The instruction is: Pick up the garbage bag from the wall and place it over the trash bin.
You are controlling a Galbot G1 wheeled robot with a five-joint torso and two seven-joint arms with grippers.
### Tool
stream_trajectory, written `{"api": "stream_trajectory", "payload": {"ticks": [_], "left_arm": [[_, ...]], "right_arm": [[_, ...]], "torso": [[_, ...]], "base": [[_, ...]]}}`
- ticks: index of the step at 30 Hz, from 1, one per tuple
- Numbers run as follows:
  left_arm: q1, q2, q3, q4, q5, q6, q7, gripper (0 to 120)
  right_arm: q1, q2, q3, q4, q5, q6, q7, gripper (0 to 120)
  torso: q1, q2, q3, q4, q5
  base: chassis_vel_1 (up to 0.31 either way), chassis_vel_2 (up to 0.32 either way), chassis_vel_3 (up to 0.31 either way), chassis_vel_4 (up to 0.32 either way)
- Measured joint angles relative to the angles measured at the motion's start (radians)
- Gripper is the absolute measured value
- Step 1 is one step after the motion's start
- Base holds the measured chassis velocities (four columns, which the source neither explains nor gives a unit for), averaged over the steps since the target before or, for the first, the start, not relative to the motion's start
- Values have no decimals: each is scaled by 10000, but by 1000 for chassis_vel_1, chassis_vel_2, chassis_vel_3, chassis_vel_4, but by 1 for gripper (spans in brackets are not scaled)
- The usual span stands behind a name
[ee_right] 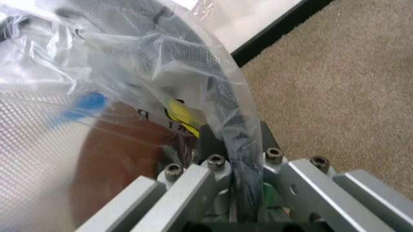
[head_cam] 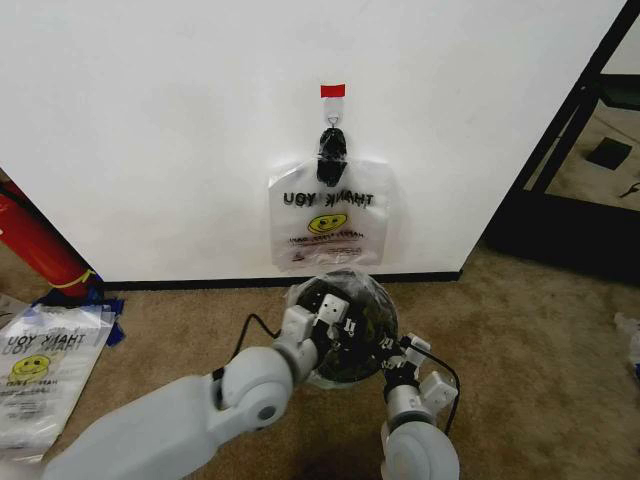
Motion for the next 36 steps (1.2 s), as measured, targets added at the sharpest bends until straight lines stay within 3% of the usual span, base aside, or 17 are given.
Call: {"api": "stream_trajectory", "payload": {"ticks": [3,4,6,7,9,12,13,14,18,28,36], "left_arm": [[1386,310,-1210,-299,1379,-1063,560,0],[1984,261,-1910,-295,1917,-1454,641,0],[2219,224,-2166,-288,2111,-1594,665,0],[3153,62,-3019,-203,2814,-2132,782,0],[4370,-214,-3895,-85,3615,-2804,1009,0],[5729,-523,-4982,-127,4105,-3383,1171,0],[5729,-523,-4982,-127,4105,-3383,1171,0],[6668,-726,-5904,-250,4246,-3638,1194,0],[8412,-1418,-7576,-604,4545,-3921,1144,0],[9166,-2503,-8208,-1284,5060,-3665,851,0],[10270,-3069,-9627,-1358,5185,-6009,2594,4]], "right_arm": [[203,-211,3,-39,440,-353,217,0],[287,-312,5,20,783,-660,371,0],[310,-338,5,37,875,-756,414,0],[421,-488,39,101,1283,-1255,609,0],[520,-715,69,85,1537,-1596,722,0],[599,-1003,87,40,1654,-1834,727,0],[599,-1003,87,40,1654,-1834,727,0],[663,-1181,89,40,1910,-2136,734,0],[1212,-1428,53,-147,2863,-2841,1086,0],[2298,-1796,-82,-510,4241,-4031,2162,0],[2625,-2158,-100,-660,4561,-4473,2212,0]], "torso": [[0,0,0,-5,1],[0,0,1,-2,0],[1,0,0,-3,0],[0,1,-1,-3,3],[0,1,1,2,-4],[-1,2,-1,-1,1],[-1,2,-1,-1,1],[0,2,0,-3,0],[0,2,0,-1,1],[1,2,0,-5,2],[1,2,0,-4,2]], "base": [[0,0,0,0],[0,0,0,0],[0,0,0,0],[0,0,0,0],[0,0,0,0],[0,0,0,0],[0,0,0,0],[0,0,0,0],[0,0,0,0],[0,0,0,0],[0,0,0,0]]}}
